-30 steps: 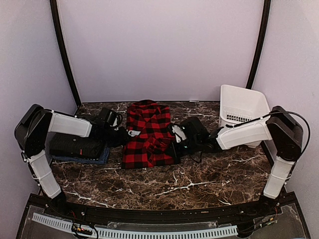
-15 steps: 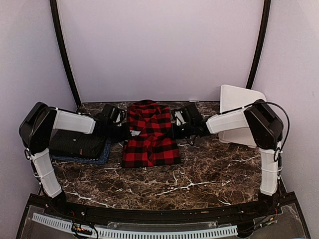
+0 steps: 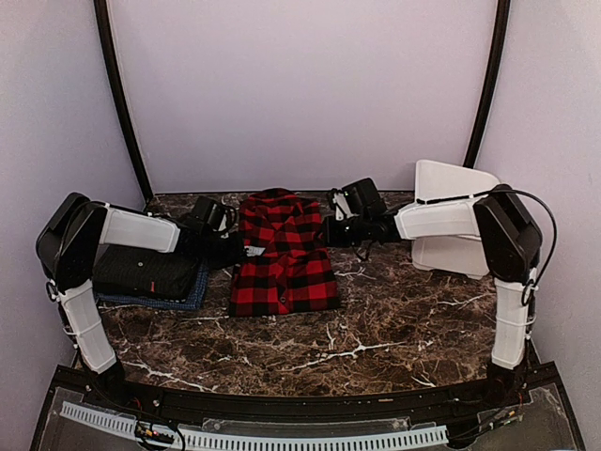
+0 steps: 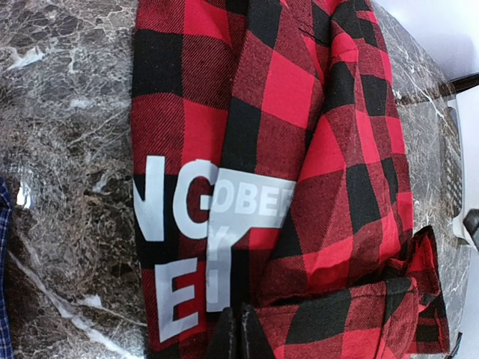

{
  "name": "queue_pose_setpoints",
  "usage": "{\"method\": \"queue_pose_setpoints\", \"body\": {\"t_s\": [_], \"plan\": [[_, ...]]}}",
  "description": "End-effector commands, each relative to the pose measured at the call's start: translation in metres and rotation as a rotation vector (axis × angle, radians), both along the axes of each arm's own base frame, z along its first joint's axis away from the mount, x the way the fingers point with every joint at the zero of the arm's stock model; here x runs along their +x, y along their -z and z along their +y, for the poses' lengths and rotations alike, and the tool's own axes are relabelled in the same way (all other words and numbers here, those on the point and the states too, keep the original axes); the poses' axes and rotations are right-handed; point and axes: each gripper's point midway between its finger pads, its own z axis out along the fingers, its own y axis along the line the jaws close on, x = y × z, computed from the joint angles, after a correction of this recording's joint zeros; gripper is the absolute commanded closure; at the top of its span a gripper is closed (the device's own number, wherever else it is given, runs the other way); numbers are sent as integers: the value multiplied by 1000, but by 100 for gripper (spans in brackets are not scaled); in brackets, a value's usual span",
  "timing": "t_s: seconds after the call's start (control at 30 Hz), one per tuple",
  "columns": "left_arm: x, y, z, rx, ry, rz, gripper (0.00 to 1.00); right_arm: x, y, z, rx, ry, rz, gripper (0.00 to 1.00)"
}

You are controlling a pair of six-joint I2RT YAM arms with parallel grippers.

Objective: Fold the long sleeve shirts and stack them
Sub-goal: Fold the rectangle-folded shirt at the center of the board.

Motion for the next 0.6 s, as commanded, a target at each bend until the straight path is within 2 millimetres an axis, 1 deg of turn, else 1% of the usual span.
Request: {"method": "queue_pose_setpoints", "body": {"t_s": [0.0, 0.07, 0.13, 0.23, 0.33, 0.5, 0.57], "plan": [[8, -27, 1, -8, 2, -61, 100, -32, -36, -7, 52, -33, -24, 79], [7, -27, 1, -10, 4, -61, 100, -54, -31, -1, 53, -76, 5, 79], [8, -30, 0, -16, 8, -65, 100, -74, -21, 5, 43, -113, 33, 79], [8, -34, -1, -23, 11, -72, 100, -96, -8, 16, 46, -157, 57, 80], [9, -38, -1, -25, 7, -83, 100, -102, 6, 25, 49, -180, 84, 82], [9, -41, 0, -24, 8, -88, 100, -95, 24, 43, 35, -218, 101, 83], [9, -42, -2, -31, 13, -89, 100, -89, 32, 48, 23, -218, 104, 83]]}}
